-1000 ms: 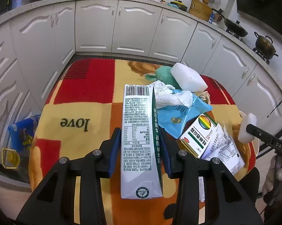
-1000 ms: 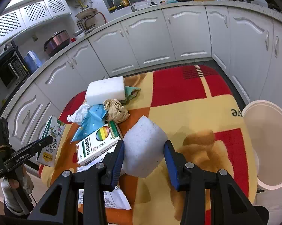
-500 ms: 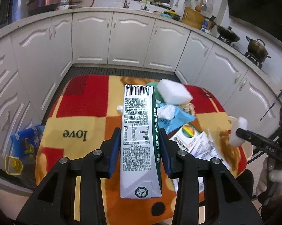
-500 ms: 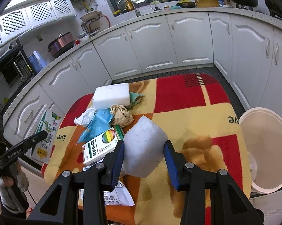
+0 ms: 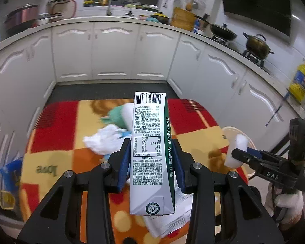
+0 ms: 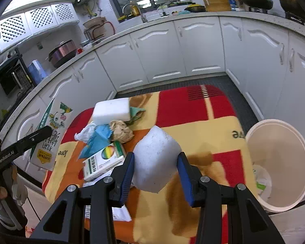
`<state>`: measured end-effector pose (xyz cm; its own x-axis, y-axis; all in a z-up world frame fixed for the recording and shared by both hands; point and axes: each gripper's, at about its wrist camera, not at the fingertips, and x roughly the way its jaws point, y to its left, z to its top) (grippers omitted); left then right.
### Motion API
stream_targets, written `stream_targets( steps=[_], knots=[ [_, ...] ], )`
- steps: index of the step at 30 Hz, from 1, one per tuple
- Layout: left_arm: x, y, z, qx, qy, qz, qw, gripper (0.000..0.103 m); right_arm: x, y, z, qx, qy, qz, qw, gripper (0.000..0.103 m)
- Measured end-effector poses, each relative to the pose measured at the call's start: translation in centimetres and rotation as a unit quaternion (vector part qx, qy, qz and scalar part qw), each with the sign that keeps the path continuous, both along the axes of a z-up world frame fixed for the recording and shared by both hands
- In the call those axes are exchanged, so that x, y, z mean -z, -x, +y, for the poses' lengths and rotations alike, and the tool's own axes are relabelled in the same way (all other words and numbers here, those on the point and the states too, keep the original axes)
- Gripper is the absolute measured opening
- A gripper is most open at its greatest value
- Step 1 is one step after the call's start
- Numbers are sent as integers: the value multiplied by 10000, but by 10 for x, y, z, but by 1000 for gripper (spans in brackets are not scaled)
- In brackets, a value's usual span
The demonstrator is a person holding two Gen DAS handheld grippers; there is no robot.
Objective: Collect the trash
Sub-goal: 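Carry the white sponge with the right gripper over the beige bin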
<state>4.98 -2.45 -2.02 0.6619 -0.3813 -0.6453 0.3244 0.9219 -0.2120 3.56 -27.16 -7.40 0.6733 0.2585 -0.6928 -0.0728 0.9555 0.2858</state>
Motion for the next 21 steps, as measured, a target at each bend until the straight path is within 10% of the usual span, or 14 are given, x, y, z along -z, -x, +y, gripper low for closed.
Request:
stream_targets(
  steps=[21],
  knots=[
    [4, -17, -122, 979, -95, 223, 9949, 37, 1, 17, -73, 675, -52, 5, 9977, 41]
  ],
)
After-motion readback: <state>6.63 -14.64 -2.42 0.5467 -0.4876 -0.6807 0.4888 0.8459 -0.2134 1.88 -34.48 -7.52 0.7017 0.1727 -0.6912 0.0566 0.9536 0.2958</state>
